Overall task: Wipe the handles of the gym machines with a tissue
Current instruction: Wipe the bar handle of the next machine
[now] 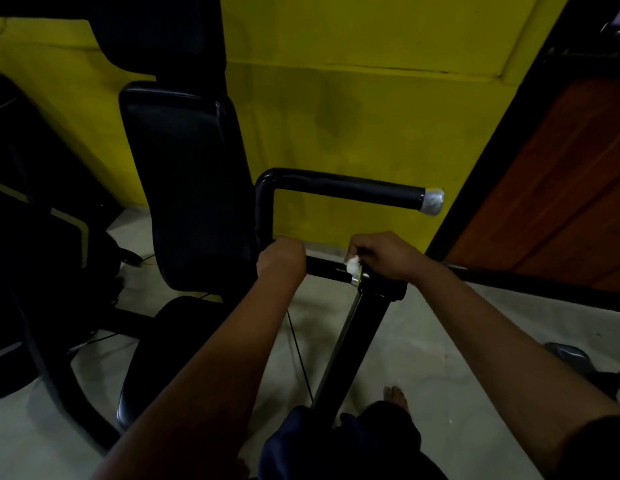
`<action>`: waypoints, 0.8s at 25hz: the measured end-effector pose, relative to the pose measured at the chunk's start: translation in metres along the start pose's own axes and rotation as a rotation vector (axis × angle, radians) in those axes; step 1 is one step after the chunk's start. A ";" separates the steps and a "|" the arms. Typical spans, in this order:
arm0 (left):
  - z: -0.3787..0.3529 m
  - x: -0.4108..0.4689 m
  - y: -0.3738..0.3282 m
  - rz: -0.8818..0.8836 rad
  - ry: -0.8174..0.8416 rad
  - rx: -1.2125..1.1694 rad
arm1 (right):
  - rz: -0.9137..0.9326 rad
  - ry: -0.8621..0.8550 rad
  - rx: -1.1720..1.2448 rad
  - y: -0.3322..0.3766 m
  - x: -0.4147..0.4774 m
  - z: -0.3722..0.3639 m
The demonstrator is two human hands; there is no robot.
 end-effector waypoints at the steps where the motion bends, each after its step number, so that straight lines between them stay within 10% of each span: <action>1: -0.001 0.000 -0.003 -0.027 -0.002 0.034 | 0.025 -0.062 -0.041 0.000 -0.006 -0.001; 10: 0.001 0.005 -0.006 -0.094 0.093 0.083 | 0.371 -0.443 -0.649 0.006 -0.045 -0.060; 17: -0.003 0.014 -0.007 -0.075 0.083 0.081 | 0.066 -0.406 -0.146 0.025 -0.010 -0.046; 20: -0.006 0.017 -0.005 -0.074 0.076 0.081 | 0.244 -0.477 -0.487 0.012 -0.039 -0.057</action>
Point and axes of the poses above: each hand's wrist, its own x-axis towards the middle knuckle, its own z-axis out of the back of the hand, y = z × x, the point moved 3 cm from there along x, towards the middle knuckle, and after that the axes turned 14 degrees about y, right-handed, at the moved point
